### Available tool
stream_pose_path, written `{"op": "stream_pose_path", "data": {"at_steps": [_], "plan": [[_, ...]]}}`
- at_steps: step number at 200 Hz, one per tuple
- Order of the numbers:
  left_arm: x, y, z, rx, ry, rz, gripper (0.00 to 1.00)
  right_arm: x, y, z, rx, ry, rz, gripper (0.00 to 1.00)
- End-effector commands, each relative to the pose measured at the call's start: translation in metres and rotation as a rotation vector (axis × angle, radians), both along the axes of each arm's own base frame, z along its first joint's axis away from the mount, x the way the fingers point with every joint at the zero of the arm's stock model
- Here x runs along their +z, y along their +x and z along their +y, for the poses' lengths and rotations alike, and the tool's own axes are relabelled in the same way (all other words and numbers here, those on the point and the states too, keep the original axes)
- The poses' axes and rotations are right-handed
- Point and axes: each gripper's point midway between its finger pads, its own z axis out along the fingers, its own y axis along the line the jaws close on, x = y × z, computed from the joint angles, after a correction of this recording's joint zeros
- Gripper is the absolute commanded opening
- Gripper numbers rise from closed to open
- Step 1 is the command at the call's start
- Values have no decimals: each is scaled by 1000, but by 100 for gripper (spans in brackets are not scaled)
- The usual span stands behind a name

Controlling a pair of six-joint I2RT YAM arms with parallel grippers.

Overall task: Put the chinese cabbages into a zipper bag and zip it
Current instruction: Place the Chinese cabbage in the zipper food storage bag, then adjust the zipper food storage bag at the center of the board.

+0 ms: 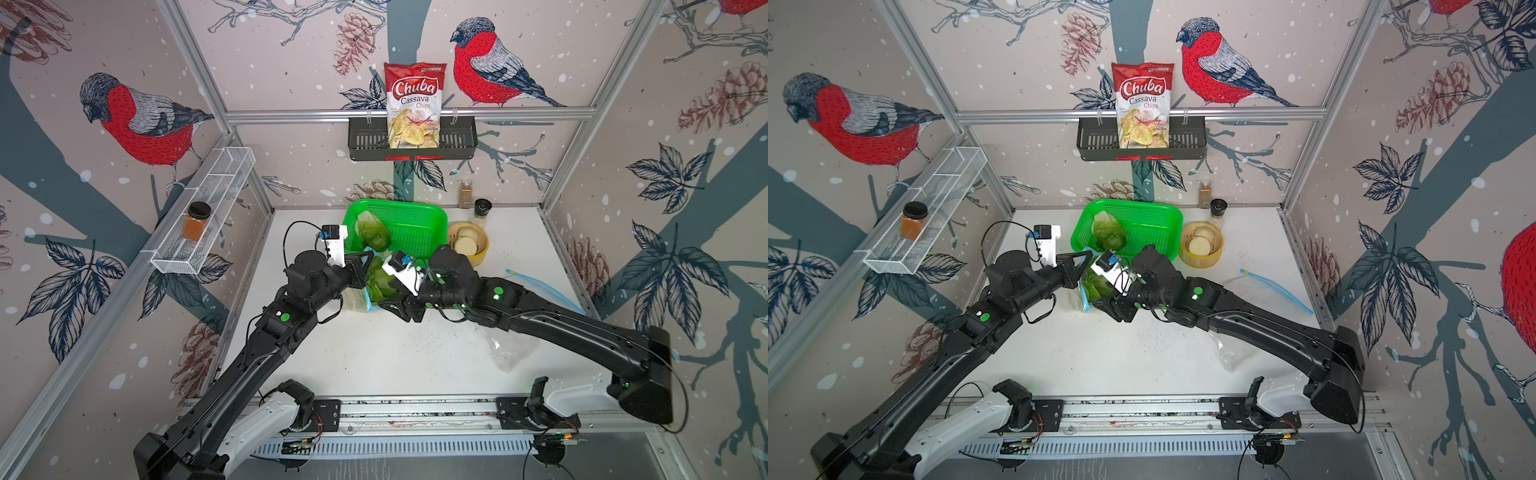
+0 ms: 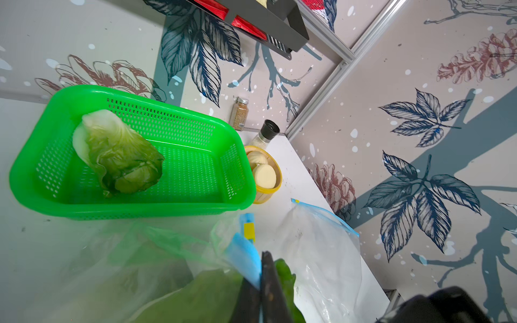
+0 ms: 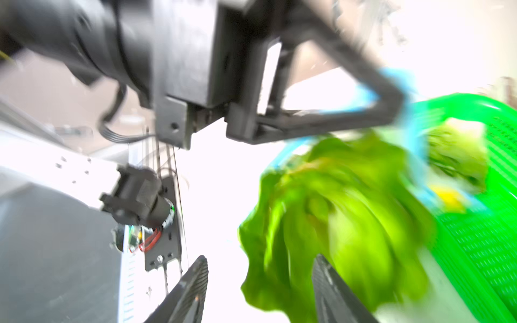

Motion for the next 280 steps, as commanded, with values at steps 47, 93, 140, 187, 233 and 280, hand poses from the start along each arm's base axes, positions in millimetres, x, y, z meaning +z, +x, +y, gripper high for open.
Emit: {"op": "stream_pose_path", "data": {"at_steps": [47, 93, 140, 187, 233, 280], "plan": [[12, 11, 10, 84, -33, -54, 0, -44, 59, -71, -449, 191, 441, 59], [12, 11, 11, 88, -43, -48, 0, -46, 57, -45, -389, 264, 601, 46], [12, 11, 10, 87, -51, -47, 0, -74, 56, -22, -353, 223, 700, 34], [12, 11, 12, 93, -48, -49, 0, -82, 54, -8, -323, 244, 744, 31], [12, 10, 9, 78, -59, -52, 0, -92, 61, 3, -323, 244, 771, 20], [13, 9, 13, 94, -49, -57, 0, -70, 68, 8, -299, 289, 704, 3]]}}
